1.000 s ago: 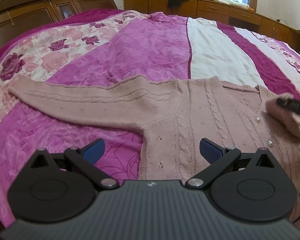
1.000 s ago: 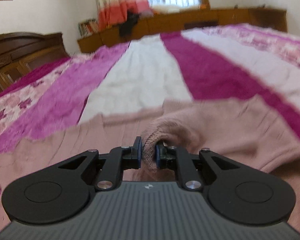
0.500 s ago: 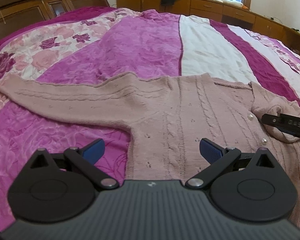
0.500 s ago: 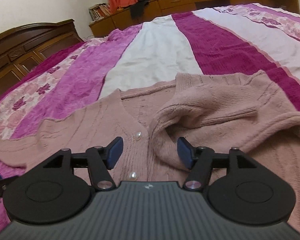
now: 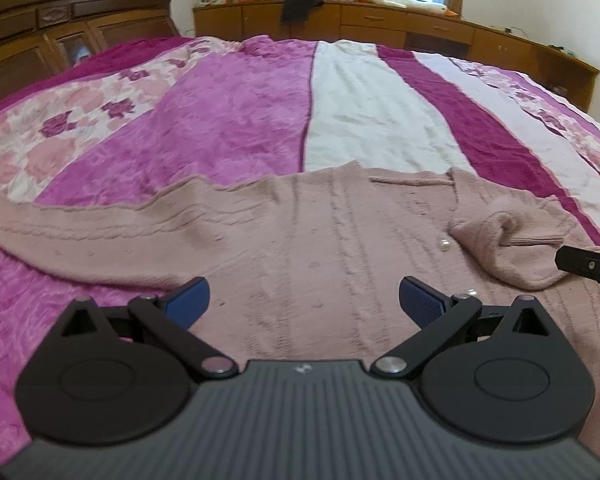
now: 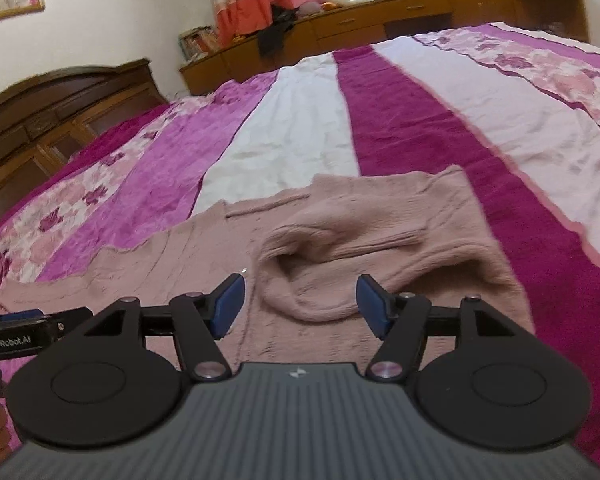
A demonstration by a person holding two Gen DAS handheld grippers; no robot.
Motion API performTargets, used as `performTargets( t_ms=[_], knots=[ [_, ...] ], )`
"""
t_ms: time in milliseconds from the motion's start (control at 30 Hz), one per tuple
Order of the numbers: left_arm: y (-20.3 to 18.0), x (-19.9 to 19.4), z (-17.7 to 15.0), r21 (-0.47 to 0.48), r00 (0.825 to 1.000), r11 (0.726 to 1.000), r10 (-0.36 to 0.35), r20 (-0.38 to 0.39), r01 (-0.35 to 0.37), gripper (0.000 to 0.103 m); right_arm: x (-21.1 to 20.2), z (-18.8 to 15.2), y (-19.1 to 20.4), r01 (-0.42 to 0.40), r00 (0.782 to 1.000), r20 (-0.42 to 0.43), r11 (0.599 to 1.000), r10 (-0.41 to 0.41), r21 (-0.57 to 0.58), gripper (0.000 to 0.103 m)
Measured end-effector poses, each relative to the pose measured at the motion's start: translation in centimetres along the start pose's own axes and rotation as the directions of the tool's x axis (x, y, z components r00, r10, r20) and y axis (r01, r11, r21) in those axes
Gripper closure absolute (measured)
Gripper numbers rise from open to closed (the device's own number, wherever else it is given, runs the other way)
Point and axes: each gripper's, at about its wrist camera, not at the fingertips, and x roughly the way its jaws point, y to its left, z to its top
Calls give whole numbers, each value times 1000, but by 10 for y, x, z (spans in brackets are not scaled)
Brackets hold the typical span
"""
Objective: Fold small clothes
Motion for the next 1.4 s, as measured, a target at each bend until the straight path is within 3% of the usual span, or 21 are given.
performTargets(
  t_ms=[133, 400, 533, 833, 867, 900, 1000, 1333, 1400],
  knots=[
    [-18, 1, 4, 27, 1000, 999, -23, 2, 23, 0, -9, 2, -18, 3, 1000, 19, 999, -3, 44, 34],
    [-54, 7, 9, 70, 996, 993, -93, -15, 94, 1, -10, 6, -44, 97, 991, 83, 992, -104, 82, 34],
    [-73, 9, 11, 110, 985, 979, -169, -30, 171, 1, -11, 6, -59, 112, 988, 89, 986, -124, 125, 34],
    [-129, 24, 16, 259, 978, 944, -210, -6, 205, 1, -12, 9, -81, 135, 983, 104, 976, -154, 171, 34],
    [-136, 27, 16, 281, 978, 939, -208, 0, 200, 2, -12, 9, -83, 141, 981, 106, 974, -162, 177, 34],
    [-143, 30, 16, 303, 978, 933, -207, 5, 196, 12, -11, 9, -86, 145, 980, 107, 972, -166, 182, 34],
    [-163, 43, 18, 364, 977, 910, -214, 2, 198, 26, -10, 8, -93, 154, 978, 107, 966, -179, 207, 34],
    [-216, 87, 19, 482, 950, 826, -310, -40, 290, 42, -1, 4, -108, 177, 973, 98, 950, -207, 257, 34],
    [-225, 96, 19, 502, 947, 811, -315, -58, 300, 49, 0, 2, -110, 178, 973, 95, 947, -209, 266, 34]
  ],
)
